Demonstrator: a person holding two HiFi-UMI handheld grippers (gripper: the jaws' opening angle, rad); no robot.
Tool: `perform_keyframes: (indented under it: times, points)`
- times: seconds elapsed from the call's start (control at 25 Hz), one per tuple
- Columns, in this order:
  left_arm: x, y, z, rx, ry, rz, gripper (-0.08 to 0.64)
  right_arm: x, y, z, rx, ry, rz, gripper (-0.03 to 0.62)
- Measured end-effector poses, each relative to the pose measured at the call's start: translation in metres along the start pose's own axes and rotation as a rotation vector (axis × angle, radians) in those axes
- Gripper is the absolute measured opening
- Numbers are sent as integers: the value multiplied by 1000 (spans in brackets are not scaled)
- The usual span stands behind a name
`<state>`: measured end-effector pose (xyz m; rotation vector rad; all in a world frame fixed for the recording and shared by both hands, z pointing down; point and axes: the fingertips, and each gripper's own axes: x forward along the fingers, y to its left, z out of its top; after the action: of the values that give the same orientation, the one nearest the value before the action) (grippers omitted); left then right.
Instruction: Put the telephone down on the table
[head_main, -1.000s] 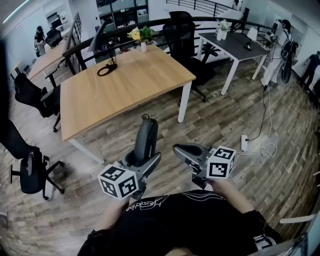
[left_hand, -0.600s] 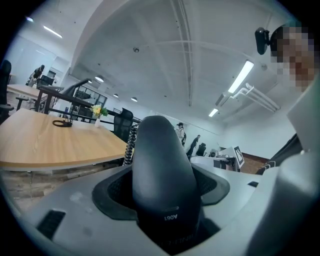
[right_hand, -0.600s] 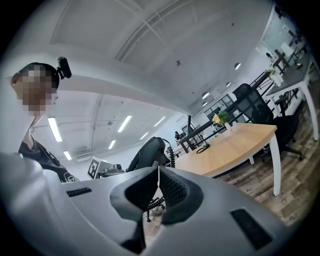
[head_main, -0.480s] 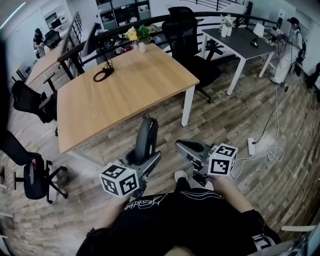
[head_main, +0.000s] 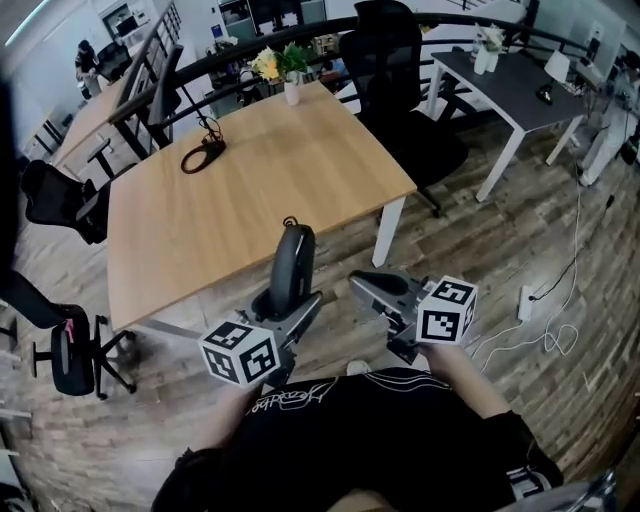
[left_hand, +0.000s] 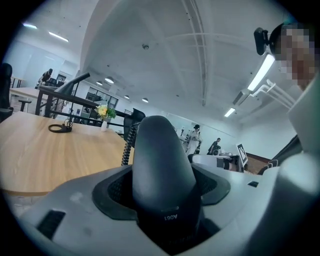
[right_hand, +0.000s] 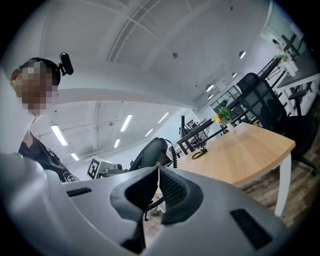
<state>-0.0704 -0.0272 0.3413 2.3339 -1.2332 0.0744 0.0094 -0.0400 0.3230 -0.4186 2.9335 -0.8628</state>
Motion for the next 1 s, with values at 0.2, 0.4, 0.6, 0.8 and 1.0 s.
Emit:
perform_keyframes:
  times: [0.2,0.4,0.6,0.8,1.0]
  points:
    - [48,17,20,-8,6,17,311,7,-49,26,5,20,19,41]
    - [84,35,33,-17,15,18,311,9,-89,43,33,-1,-1,40]
    - [121,67,45,-28,39,2,311,20,-138,57,70,-8,-54,41]
    - [162,106,65,-44,52,-10,311,41,-179,81,61,0,-75,40]
    - [195,145,92,-38,60,-15,311,70,-220,111,61,-4,-89,40]
